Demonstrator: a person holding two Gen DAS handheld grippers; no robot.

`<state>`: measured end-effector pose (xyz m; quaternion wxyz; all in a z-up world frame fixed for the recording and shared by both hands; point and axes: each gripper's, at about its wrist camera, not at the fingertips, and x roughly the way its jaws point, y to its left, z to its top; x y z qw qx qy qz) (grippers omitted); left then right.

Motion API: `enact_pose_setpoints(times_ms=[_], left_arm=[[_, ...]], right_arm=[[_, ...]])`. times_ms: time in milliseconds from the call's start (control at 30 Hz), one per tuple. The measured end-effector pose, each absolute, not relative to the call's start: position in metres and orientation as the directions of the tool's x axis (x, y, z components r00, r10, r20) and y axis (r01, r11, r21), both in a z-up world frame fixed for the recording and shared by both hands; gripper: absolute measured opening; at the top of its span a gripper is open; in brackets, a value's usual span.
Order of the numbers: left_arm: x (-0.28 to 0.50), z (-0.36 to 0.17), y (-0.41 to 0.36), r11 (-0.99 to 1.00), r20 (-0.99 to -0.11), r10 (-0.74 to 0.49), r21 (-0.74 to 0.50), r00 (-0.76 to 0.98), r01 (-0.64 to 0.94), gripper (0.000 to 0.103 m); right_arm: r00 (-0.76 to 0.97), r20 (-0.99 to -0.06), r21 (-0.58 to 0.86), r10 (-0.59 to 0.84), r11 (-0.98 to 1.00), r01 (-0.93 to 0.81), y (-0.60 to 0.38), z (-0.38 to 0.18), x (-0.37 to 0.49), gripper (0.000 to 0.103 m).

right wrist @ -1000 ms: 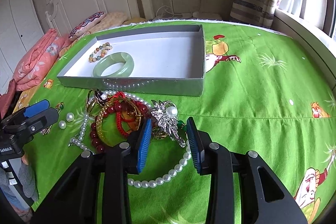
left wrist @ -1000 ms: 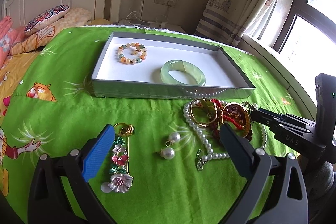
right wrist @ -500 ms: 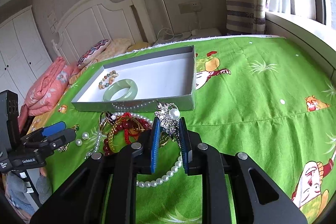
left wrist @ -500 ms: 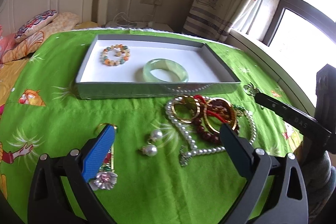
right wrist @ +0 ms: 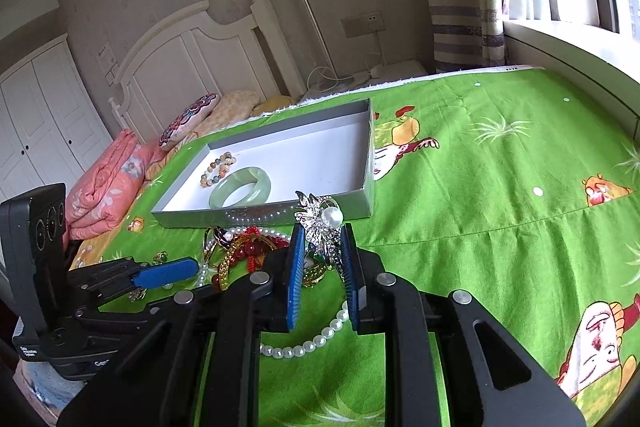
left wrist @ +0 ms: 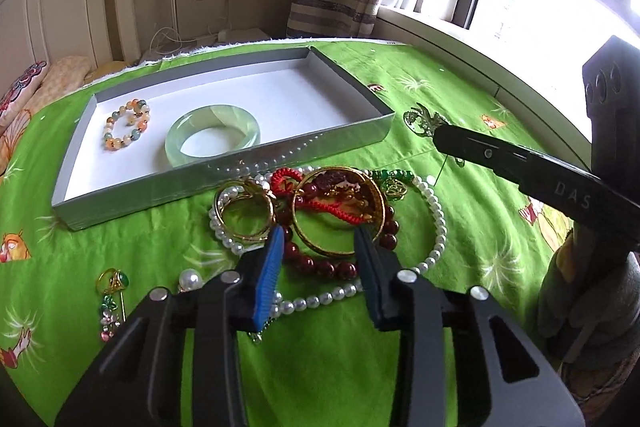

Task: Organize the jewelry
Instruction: 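Grasp the gold bangle with the left tool while the right tool holds the brooch, then place the gold bangle and silver brooch into the white box, opening both tools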

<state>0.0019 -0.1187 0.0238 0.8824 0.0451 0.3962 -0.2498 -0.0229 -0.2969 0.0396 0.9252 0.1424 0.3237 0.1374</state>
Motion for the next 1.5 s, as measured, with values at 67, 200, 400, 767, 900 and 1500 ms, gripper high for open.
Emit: enact_pose_setpoints(times_ms=[67,200,400,767,900,1500], left_arm=[[0.006,0.024,-0.120,0.867,-0.720,-0.412,-0.121,0.559,0.483,0.027],[0.017,0.022,-0.125,0.873,-0.730,-0.389,-0.099,0.562,0.477,0.027],[0.031,0.020,-0.139,0.870,-0.743,-0.368,-0.062,0.560,0.489,0.025],[0.037,0.016,-0.138,0.871,-0.739,-0.360,-0.047,0.569,0.490,0.007],[0.031,0.022,-0.133,0.870,-0.707,-0.384,-0.063,0.593,0.488,0.007],[0.020,0.056,-0.109,0.881,-0.655,-0.414,-0.113,0.632,0.460,0.007]], right_arm=[[0.752,-0.558,0.355,0.349,0.920,-0.164,-0.298,0.040,-0.023,0.019],[0.752,-0.556,0.361,0.353,0.918,-0.165,-0.299,0.040,-0.023,0.019],[0.751,-0.557,0.361,0.354,0.918,-0.165,-0.299,0.039,-0.023,0.019],[0.750,-0.555,0.361,0.359,0.917,-0.171,-0.298,0.039,-0.023,0.019],[0.752,-0.553,0.363,0.360,0.916,-0.171,-0.298,0.039,-0.023,0.019],[0.761,-0.542,0.344,0.357,0.920,-0.186,-0.296,0.044,-0.028,0.019]])
